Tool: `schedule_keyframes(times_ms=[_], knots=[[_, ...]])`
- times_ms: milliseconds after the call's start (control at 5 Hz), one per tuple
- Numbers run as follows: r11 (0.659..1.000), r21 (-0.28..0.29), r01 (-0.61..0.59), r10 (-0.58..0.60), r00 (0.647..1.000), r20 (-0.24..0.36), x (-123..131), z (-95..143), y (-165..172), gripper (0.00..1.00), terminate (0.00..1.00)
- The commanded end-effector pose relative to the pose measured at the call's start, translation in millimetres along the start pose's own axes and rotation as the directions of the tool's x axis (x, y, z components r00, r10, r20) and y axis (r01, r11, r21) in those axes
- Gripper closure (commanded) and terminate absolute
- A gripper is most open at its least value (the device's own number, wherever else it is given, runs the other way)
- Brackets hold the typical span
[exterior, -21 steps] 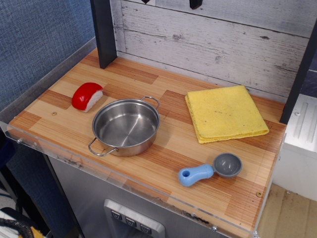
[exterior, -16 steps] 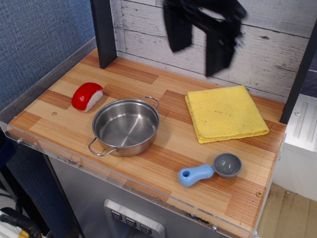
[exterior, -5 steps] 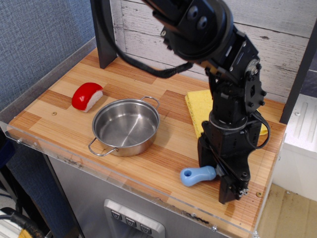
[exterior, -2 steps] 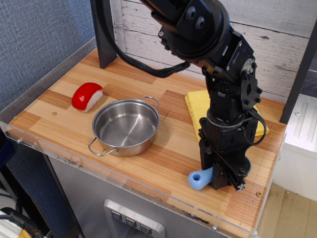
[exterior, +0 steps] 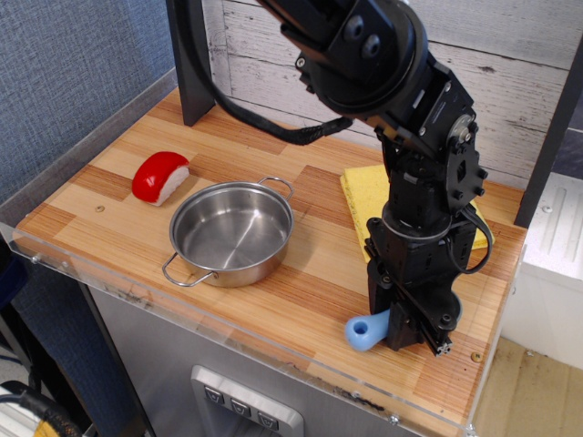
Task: Place the spoon behind the pot and right of the red object.
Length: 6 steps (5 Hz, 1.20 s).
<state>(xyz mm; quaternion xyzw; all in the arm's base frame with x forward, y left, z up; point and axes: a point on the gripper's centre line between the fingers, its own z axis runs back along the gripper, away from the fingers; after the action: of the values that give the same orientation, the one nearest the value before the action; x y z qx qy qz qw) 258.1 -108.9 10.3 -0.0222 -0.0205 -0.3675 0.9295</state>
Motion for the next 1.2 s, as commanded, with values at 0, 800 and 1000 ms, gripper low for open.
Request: schedule_keyframes(times_ms=[0,800,1000], knots=[[1.000,0.014,-0.023,0.021,0.990,0.139,11.0,55.3,4.1,1.00,0.00],[0.962,0.082,-0.262,0.236,0.940,0.246,-16.5,147.6,89.5,1.00,0.00],[0.938,0.090,-0.334,0.305,0.921,0.244,-33.7,148.5,122.6,1.00,0.00]])
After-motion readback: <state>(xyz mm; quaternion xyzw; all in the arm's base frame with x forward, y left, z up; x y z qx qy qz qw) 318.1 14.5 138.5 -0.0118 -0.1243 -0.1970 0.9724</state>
